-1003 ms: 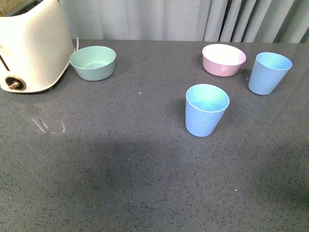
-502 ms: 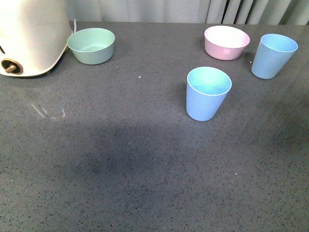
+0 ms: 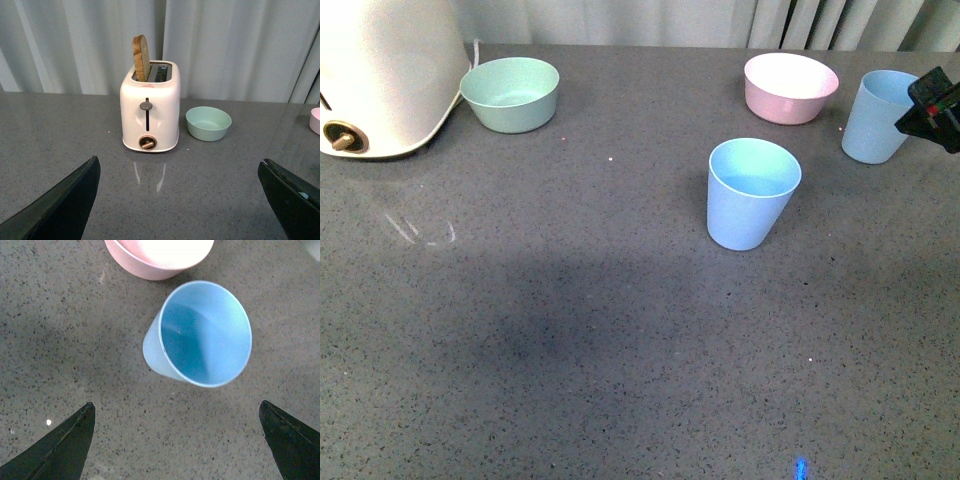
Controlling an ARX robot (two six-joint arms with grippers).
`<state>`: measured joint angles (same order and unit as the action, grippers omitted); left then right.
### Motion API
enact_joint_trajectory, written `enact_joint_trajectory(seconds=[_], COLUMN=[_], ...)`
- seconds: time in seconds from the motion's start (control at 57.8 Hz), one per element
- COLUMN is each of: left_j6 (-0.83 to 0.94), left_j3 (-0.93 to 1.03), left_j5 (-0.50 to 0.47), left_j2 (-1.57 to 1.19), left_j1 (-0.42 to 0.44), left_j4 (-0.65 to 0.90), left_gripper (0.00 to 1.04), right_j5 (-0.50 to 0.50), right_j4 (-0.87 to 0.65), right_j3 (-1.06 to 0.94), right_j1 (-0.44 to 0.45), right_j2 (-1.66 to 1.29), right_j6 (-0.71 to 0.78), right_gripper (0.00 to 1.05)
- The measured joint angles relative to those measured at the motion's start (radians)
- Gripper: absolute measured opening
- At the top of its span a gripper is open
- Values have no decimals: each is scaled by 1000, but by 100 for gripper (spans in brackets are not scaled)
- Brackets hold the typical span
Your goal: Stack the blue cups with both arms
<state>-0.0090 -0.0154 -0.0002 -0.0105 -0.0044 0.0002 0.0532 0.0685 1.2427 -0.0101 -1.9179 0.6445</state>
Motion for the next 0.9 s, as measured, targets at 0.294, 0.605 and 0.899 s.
enact_joint_trajectory(seconds=[0.294, 0.605, 0.899], left_j6=[0, 0, 0], left_j3=[0, 0, 0], left_j5=[0, 0, 0], left_j2=[0, 0, 0], left_j1=[0, 0, 0], left_j4=[0, 0, 0], left_gripper=[96, 96, 96], right_j5=[33, 52, 76], right_j4=[87, 146, 175], right_j3=[149, 209, 279], right_j1=[-24, -24, -24], right_j2=[-98, -172, -220], right_j6=[14, 24, 1], right_gripper=[96, 96, 96])
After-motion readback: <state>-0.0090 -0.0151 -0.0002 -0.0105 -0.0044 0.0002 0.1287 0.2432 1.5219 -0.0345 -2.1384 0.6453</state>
